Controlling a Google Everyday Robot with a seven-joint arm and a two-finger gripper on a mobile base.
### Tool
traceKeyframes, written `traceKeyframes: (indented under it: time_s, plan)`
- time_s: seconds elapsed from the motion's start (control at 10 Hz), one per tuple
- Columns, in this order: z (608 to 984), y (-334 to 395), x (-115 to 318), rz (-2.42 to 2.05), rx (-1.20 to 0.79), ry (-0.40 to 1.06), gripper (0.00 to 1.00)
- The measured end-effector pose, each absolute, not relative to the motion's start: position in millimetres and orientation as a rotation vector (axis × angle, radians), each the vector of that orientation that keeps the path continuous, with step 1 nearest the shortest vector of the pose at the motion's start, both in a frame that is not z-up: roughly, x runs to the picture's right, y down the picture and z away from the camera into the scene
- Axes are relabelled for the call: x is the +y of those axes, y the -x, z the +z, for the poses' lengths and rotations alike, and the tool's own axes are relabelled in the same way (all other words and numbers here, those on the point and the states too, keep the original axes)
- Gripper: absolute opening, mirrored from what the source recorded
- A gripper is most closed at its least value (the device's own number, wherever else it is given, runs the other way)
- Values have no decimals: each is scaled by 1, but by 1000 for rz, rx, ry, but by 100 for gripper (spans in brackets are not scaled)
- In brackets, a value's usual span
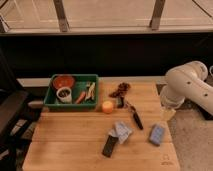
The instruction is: Wipe table surface with towel
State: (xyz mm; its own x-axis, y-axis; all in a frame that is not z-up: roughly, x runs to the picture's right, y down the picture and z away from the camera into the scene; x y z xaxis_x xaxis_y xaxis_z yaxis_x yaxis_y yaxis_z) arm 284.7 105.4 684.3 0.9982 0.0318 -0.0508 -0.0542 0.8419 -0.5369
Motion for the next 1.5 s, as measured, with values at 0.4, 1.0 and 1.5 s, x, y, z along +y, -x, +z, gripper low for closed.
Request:
traceKeyframes:
  time_s: [0.4,1.0,1.5]
  plan:
    - [684,-285,105,45,40,568,65]
    - [684,-236,119,-111,-85,584,65]
    - [691,-130,161,-267,-273,634,65]
